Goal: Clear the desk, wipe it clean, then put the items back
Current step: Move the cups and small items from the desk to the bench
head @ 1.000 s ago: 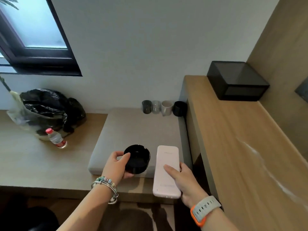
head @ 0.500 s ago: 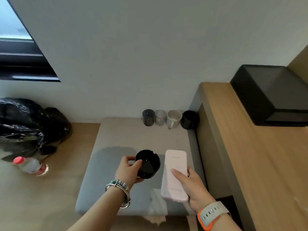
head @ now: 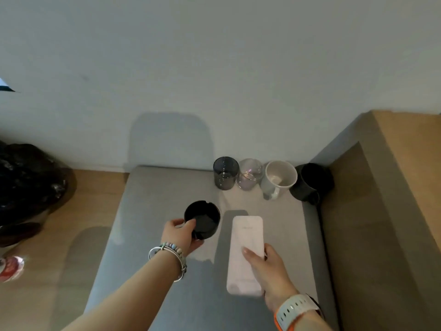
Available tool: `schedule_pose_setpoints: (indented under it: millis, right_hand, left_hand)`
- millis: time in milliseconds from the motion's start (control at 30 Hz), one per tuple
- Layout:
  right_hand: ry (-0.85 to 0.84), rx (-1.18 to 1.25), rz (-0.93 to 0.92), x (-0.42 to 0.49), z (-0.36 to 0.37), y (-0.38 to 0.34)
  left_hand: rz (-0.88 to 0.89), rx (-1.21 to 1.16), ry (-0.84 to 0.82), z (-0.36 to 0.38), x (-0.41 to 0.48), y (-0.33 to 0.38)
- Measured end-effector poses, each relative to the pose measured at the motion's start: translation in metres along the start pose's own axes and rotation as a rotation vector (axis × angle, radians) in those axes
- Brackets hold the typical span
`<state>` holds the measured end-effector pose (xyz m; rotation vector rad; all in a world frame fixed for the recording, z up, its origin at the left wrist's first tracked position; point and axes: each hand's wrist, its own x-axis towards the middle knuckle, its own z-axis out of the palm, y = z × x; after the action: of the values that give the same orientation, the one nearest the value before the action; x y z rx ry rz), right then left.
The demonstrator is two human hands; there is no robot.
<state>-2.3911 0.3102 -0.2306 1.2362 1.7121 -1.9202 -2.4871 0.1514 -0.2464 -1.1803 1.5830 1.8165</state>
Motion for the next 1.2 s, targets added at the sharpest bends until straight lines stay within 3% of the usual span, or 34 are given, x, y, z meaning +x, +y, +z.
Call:
schedule_pose_setpoints:
  millis: [233,633,967,1133,1200]
  right_hand:
    - [0.003,-0.003,-0.006,0.082,0.010,0.003]
    - [-0.071,-0.038,0.072,0.116,-0.001,-0.002]
    - [0.004,-0.094,0.016,0.123,-0.027,-0.006]
    - [0.136,-0.236,-0.096,0.123,-0.047,0.007]
    - [0.243,-0.443,-0.153,0.122,-0.049,0.011]
  left_hand:
    - [0.056,0.003,0.103,0.039,0.076,0.023]
    - [0.190,0.221,0.259,0.067,0.134,0.039]
    - [0.208,0.159,0.149,0.079,0.123,0.033]
    - [0.240,0.378,0.148,0.083,0.093,-0.006]
    - [0.264,0.504,0.073,0.088,0.081,-0.024]
